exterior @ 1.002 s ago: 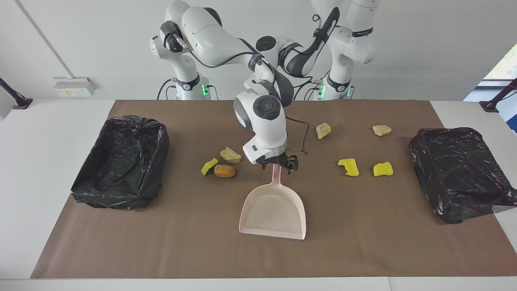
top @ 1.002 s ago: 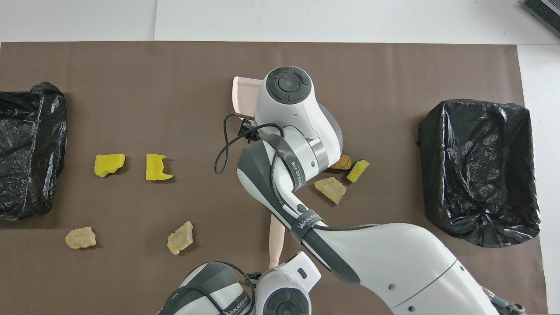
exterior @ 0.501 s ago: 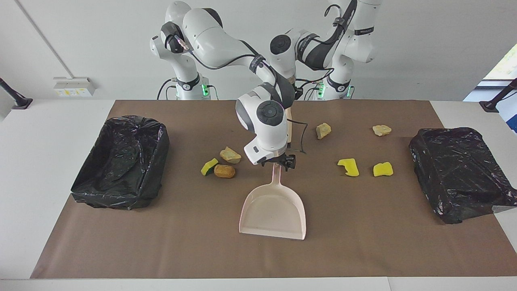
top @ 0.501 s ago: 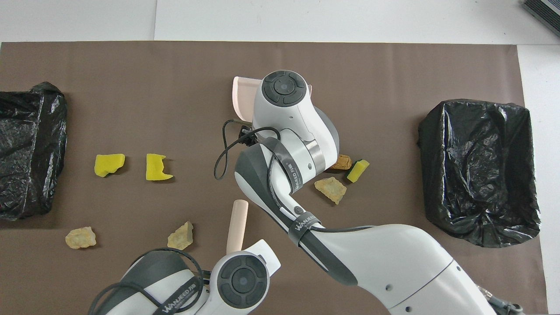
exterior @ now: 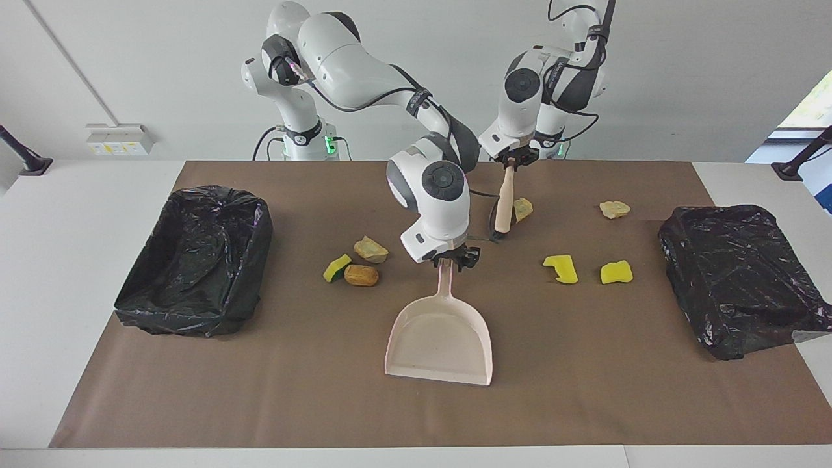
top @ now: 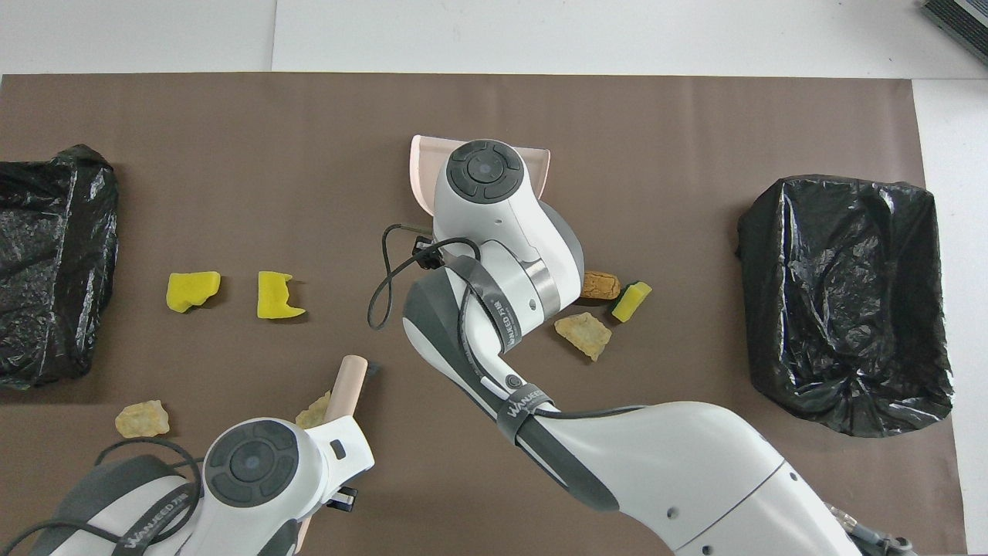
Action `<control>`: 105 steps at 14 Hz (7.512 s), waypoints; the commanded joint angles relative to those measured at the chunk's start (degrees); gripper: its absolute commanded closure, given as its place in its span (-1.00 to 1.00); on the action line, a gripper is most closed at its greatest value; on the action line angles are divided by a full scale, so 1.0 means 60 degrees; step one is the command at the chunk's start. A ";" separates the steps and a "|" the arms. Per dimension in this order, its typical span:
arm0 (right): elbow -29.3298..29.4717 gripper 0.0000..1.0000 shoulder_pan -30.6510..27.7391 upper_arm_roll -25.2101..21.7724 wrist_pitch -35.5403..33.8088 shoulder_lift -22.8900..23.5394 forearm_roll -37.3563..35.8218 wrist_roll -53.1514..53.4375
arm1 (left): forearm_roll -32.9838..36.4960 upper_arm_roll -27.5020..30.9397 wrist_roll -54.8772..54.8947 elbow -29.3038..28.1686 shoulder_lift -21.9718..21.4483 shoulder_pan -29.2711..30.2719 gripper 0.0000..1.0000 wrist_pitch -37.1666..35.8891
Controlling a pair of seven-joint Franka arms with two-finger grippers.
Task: Sweep and dump trash in bin
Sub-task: 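Lift the dustpan with the right gripper while the left gripper lifts the brush, then sweep the yellow sponges and debris toward the dustpan with the left gripper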
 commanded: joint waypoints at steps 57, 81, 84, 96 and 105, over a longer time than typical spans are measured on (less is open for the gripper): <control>-0.6771 1.00 -0.0524 0.0019 0.0907 -0.4914 -0.1869 -1.5089 | 0.2219 -0.0140 0.2755 0.4930 0.3659 0.4194 1.00 0.0435; -0.7167 1.00 -0.0319 0.0019 0.1464 -0.4812 -0.2177 -1.4694 | 0.2688 -0.0228 0.7395 0.3967 0.3239 0.4008 1.00 -0.0525; -0.7167 1.00 -0.0319 0.0019 0.1449 -0.4812 -0.2177 -1.4635 | 0.2688 -0.0228 0.5977 0.3965 0.2580 0.3772 1.00 -0.1155; -0.7079 1.00 -0.0319 0.0019 0.1420 -0.4768 -0.2191 -1.4635 | 0.2717 -0.0140 0.0573 0.2767 0.2475 0.5970 1.00 0.1200; -0.7079 1.00 -0.0304 0.0019 0.1391 -0.4768 -0.2191 -1.4635 | 0.2016 -0.0257 -0.0856 0.3086 0.3500 0.3322 1.00 0.1496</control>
